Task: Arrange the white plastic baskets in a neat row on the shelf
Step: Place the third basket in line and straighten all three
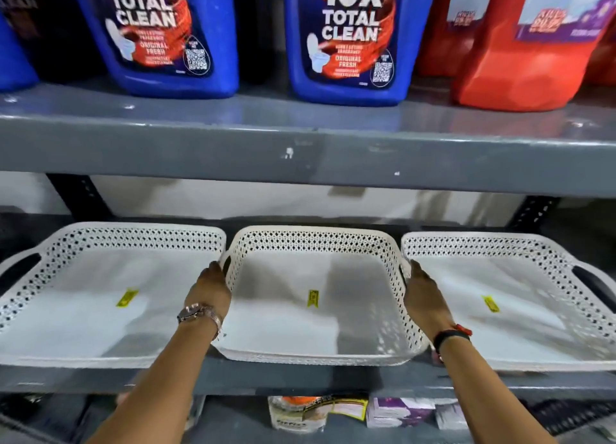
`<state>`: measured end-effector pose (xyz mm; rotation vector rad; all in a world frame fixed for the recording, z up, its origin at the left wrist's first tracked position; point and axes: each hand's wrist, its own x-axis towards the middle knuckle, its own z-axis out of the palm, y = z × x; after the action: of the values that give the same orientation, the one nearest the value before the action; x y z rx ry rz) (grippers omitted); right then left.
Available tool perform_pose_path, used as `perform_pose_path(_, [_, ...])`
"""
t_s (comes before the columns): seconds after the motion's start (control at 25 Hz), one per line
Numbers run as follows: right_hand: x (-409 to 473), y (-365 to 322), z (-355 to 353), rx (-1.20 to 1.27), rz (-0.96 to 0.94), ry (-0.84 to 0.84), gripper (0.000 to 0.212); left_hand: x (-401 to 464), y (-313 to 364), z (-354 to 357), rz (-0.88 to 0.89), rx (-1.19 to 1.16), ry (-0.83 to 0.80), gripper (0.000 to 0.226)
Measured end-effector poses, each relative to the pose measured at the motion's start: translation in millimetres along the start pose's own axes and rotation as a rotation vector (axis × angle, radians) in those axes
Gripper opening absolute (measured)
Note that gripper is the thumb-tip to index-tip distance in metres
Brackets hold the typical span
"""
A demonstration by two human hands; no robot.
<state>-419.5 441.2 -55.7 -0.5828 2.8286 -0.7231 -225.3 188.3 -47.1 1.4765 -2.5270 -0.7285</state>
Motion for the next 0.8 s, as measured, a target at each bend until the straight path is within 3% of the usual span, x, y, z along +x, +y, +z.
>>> perform_pose_path(0.36, [0.1, 4.9, 1.8, -0.216, -0.087, -0.015, 0.069, 9.2, 1.1, 6.6, 0.100, 0.126, -0.048, 0.067])
perform_pose_path(0.64, [29.7, 4.9, 6.6, -0.277, -0.108, 0.016, 0.070, 29.6, 11.9, 12.0, 0.138, 0.135, -0.025, 0.064])
perform_pose_path(0.8, [49.7, 0.8, 6.0, -0.200, -0.097, 0.030, 0.067, 46.3, 19.9, 16.8, 0.209, 0.096, 0.059, 0.051])
